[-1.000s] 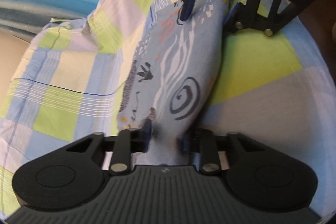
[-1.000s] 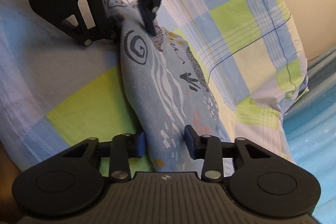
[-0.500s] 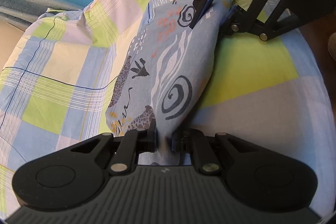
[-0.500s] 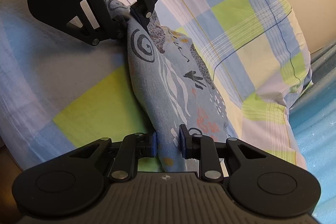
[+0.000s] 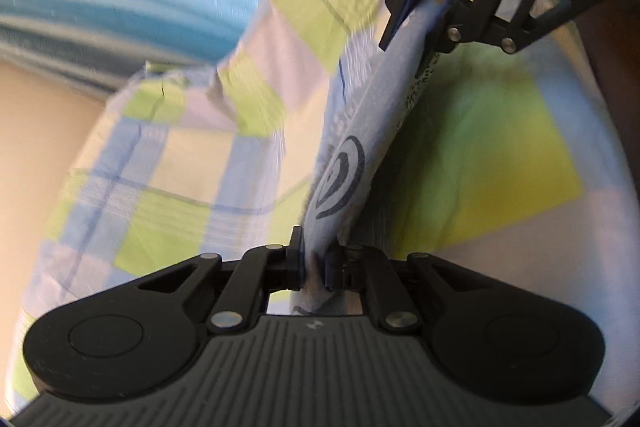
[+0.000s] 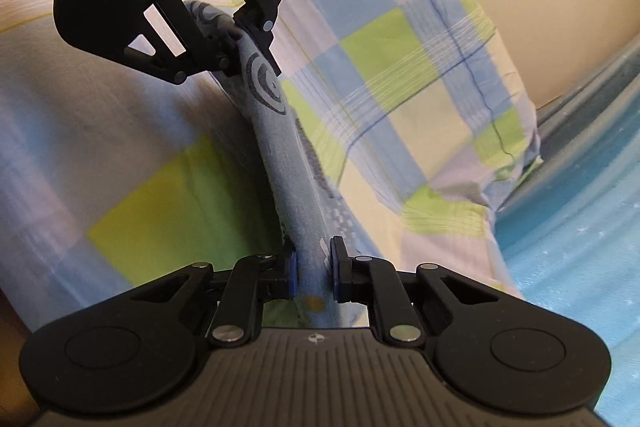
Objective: Fold clothes
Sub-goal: 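Grasp the folded garment end with the left gripper while the right gripper grasps it and lift, then carry the folded garment with both grippers onto the pink cloth on the blue blanket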
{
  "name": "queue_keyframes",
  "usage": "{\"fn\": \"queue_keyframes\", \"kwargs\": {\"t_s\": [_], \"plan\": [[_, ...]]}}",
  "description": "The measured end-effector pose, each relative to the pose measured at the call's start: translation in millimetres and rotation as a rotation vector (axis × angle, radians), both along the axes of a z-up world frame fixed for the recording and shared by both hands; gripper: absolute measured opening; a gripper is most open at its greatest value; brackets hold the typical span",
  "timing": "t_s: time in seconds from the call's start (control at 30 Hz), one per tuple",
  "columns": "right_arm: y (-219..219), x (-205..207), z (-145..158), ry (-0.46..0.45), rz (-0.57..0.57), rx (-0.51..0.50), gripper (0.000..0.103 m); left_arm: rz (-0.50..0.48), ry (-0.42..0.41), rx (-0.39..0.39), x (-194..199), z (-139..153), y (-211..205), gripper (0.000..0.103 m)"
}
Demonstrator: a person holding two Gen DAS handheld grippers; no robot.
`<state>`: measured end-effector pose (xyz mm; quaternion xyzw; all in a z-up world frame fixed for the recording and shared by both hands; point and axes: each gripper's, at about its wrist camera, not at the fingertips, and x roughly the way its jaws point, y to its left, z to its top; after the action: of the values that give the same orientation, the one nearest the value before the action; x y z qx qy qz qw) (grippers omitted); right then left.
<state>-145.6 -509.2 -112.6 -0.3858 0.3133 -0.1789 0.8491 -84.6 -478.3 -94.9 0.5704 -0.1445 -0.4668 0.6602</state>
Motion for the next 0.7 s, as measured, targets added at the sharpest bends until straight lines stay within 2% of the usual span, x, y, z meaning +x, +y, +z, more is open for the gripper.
{"fn": "queue_keyframes", "kwargs": {"t_s": [0.17, 0.33, 0.53, 0.7], "plan": [[4.5, -60.0, 38.6, -0.036, -0.074, -0.026, 0.013, -0.109, -0.029, -0.046, -55.4, 23.4, 6.5, 0.007], [18.8, -142.6, 69.8, -0.052, -0.188, -0.069, 0.013, -0.269, -0.041, -0.093, -120.3, 54.4, 4.0, 0.007], [41.7, -252.0, 99.3, -0.071, -0.388, -0.096, 0.013, -0.528, -0.011, -0.133, -209.1, 92.2, -2.9, 0.007], [58.1, -335.5, 119.1, -0.063, -0.592, -0.106, 0.012, -0.776, 0.017, -0.132, -284.1, 109.8, -19.9, 0.007]]}}
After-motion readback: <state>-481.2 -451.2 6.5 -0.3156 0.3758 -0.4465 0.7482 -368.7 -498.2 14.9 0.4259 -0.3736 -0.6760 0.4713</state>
